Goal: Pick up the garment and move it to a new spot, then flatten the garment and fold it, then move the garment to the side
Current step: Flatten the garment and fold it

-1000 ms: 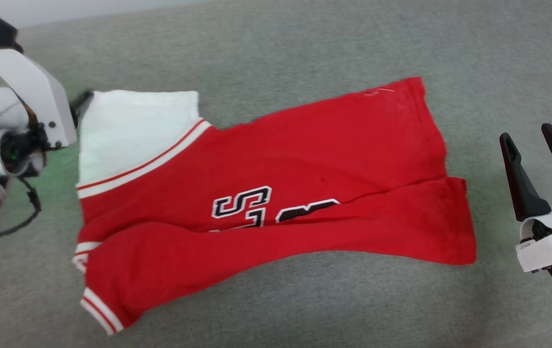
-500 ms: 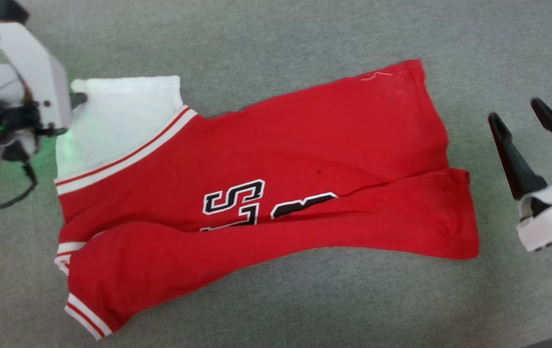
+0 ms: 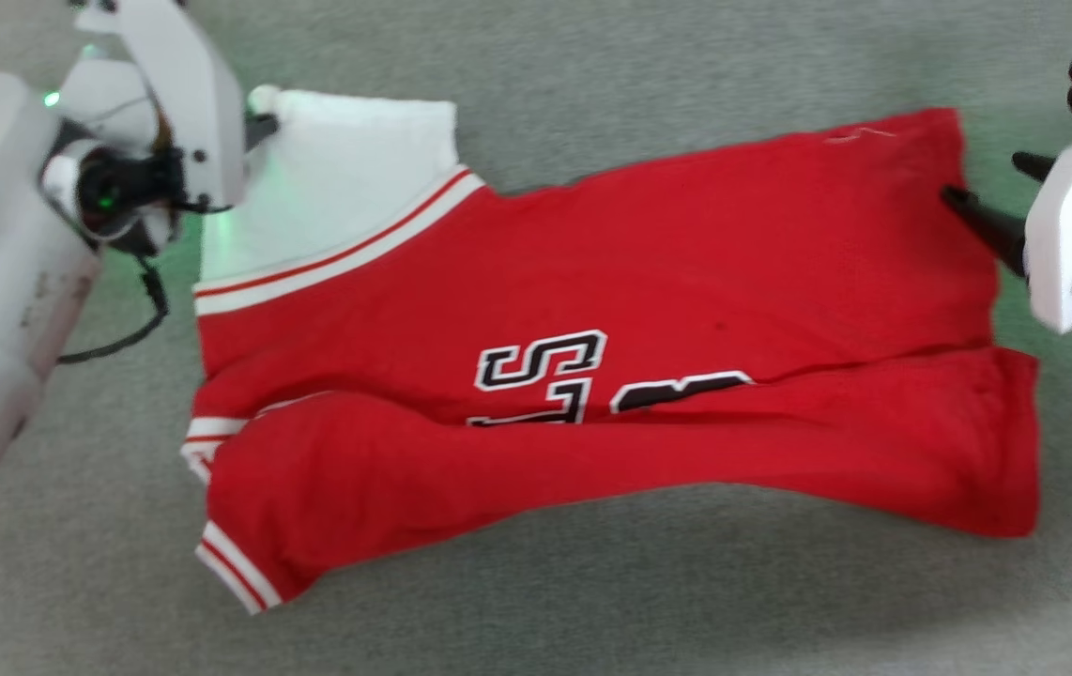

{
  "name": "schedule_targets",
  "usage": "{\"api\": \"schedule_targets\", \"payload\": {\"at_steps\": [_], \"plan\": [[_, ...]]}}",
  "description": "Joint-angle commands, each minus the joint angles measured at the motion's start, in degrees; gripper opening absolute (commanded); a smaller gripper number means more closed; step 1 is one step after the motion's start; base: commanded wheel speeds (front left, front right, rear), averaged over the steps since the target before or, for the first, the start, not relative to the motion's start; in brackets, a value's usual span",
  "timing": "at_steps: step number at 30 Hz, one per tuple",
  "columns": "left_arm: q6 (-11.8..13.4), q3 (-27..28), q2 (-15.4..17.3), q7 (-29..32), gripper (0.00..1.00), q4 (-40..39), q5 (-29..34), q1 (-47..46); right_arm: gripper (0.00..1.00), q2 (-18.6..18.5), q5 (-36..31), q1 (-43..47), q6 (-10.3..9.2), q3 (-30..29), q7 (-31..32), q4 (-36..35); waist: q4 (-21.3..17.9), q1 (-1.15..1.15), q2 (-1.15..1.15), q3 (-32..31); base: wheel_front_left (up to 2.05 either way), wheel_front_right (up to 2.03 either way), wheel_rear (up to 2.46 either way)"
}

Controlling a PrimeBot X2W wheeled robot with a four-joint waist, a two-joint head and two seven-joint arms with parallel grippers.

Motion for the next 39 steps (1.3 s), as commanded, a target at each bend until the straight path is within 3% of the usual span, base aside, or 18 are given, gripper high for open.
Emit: {"api": "schedule_targets", "payload": {"at_steps": [1,9,10,11,12,13,22,26,39], "plan": [[-0.6,-1.0,-1.1,-0.2,0.0,-0.2,0.5,0.8,1.0,-0.6,0.8,-2.6,-0.09,1.1,1.3,1.1,2.4,0.0,0.0,1.4,0.0,0.0,0.0],[-0.9,-2.7,-2.0,-2.4,0.0,-2.1,1.5,0.4,1.0,-1.5,3.4,-9.2,-0.09,7.9,3.7,9.0,4.6,0.0,0.0,2.0,0.0,0.0,0.0],[-0.9,-2.8,-2.2,-2.7,0.0,-2.5,1.4,0.4,0.89,-1.4,3.6,-9.3,-0.09,8.5,3.0,9.8,4.8,0.0,0.0,2.0,0.0,0.0,0.0],[-0.9,-2.9,-2.2,-3.0,0.0,-2.8,1.2,0.5,0.42,-1.2,3.9,-9.3,-0.09,9.1,2.0,10.6,5.0,0.0,0.0,1.9,0.0,0.0,0.0],[-0.9,-3.1,-2.3,-3.3,0.0,-3.2,1.1,0.6,0.16,-1.0,4.4,-9.3,-0.09,9.7,1.1,11.4,5.1,0.0,0.0,1.8,0.0,0.0,0.0],[-0.9,-3.3,-2.2,-3.6,0.0,-3.6,1.2,0.7,0.0,-0.8,5.0,-9.4,-0.09,10.3,0.1,11.8,5.2,0.0,0.0,1.7,0.0,0.0,0.0],[-0.9,-2.5,-0.2,-9.8,0.0,-9.1,-2.5,3.9,0.0,-2.8,7.2,-7.5,-0.09,12.7,-12.7,12.2,6.8,0.0,0.0,-5.6,0.0,0.0,0.0],[-0.9,-2.6,2.3,-12.2,0.0,-15.2,-4.9,7.4,0.0,-5.3,9.2,-3.6,-0.09,14.2,-15.8,9.1,7.7,0.0,0.0,-10.0,0.0,0.0,0.0],[-0.9,-2.7,18.0,-25.1,0.0,-40.8,-8.8,24.0,0.0,-17.2,13.8,12.9,-0.09,15.6,-20.3,-6.2,8.9,0.0,0.0,-15.5,0.0,0.0,0.0]]}}
